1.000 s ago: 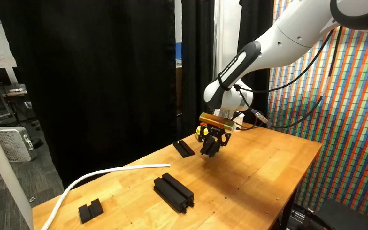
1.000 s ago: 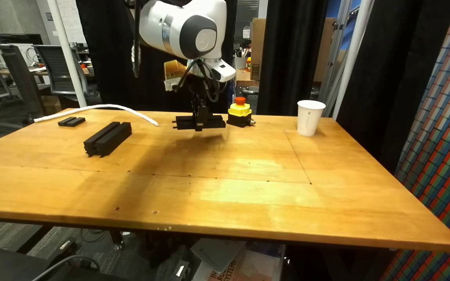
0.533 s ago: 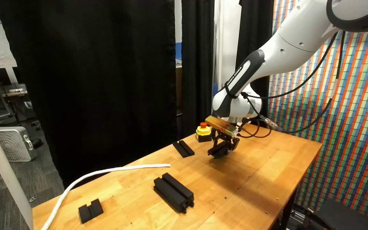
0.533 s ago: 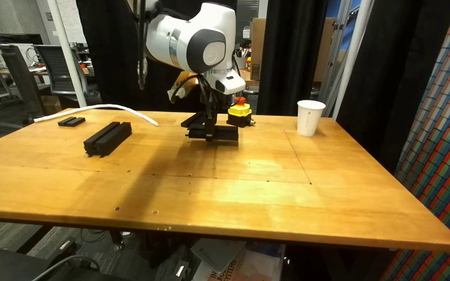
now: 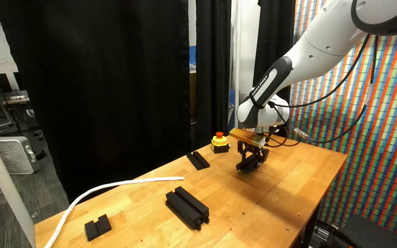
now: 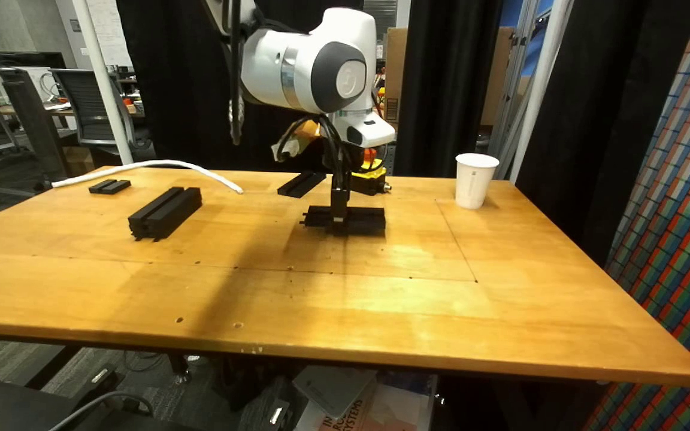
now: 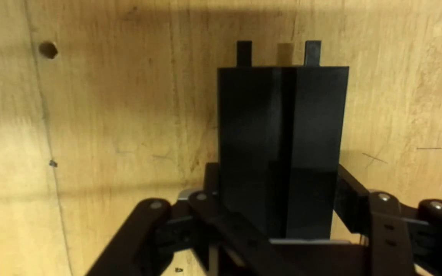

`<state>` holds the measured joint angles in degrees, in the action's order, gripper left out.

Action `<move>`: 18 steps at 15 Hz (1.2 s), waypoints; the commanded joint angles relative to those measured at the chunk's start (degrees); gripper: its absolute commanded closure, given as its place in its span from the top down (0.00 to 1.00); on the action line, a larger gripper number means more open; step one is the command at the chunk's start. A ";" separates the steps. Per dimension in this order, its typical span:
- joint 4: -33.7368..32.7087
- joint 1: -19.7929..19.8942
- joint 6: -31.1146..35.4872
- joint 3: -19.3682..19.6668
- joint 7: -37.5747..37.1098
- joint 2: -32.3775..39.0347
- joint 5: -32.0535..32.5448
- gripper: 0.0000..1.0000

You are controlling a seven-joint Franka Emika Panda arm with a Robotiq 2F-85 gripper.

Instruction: Connect the four black objects together

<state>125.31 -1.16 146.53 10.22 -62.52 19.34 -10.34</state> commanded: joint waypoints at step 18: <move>-0.50 0.21 -0.27 -0.71 -0.72 1.77 0.73 0.99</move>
<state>125.25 -0.92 145.73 10.20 -62.57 21.56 -9.62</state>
